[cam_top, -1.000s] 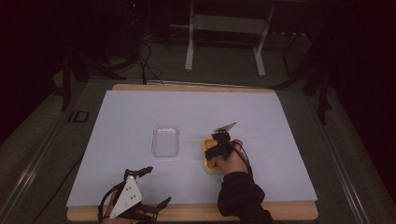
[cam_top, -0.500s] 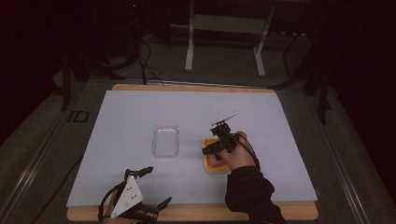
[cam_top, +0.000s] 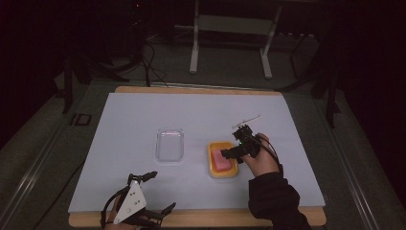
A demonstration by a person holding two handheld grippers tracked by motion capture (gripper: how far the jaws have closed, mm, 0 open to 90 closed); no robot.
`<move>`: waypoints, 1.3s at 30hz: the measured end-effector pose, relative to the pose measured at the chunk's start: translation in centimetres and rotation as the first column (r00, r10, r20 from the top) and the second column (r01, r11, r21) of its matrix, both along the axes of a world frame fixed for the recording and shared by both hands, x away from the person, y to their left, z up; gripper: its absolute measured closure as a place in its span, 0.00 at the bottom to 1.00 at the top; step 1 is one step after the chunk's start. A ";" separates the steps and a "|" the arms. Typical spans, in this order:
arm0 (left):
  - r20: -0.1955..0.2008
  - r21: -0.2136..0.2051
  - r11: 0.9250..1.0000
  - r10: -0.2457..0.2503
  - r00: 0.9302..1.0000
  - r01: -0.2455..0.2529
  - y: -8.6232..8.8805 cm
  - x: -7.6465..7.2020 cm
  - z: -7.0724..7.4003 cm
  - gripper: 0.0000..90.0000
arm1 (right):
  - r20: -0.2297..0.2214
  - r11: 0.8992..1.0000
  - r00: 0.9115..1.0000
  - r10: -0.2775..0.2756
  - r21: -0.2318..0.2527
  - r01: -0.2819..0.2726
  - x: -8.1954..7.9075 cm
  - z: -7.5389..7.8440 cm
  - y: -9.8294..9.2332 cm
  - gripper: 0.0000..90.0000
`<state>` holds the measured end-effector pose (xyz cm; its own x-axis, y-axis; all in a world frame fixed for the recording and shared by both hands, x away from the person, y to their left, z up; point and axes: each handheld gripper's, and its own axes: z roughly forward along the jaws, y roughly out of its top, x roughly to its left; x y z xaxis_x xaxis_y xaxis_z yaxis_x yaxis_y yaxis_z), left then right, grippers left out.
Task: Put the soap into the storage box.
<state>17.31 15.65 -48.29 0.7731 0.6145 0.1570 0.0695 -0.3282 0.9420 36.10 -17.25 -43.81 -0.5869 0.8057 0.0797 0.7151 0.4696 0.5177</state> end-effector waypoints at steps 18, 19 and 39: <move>0.000 0.000 1.000 0.007 1.000 -0.007 0.0 0.1 0.0 0.00 | 0.064 0.999 0.997 -0.035 -0.022 0.037 -1.6 -1.1 -7.0 0.13; -0.001 0.001 1.000 0.007 1.000 -0.007 0.0 0.1 0.0 0.00 | 0.062 0.999 0.997 -0.036 -0.022 0.037 -1.7 -1.2 -7.3 0.13; 0.000 0.003 1.000 0.006 1.000 -0.006 0.0 0.0 0.0 0.00 | 0.116 0.995 0.993 -0.001 0.094 -0.010 -5.2 -3.0 -11.6 0.13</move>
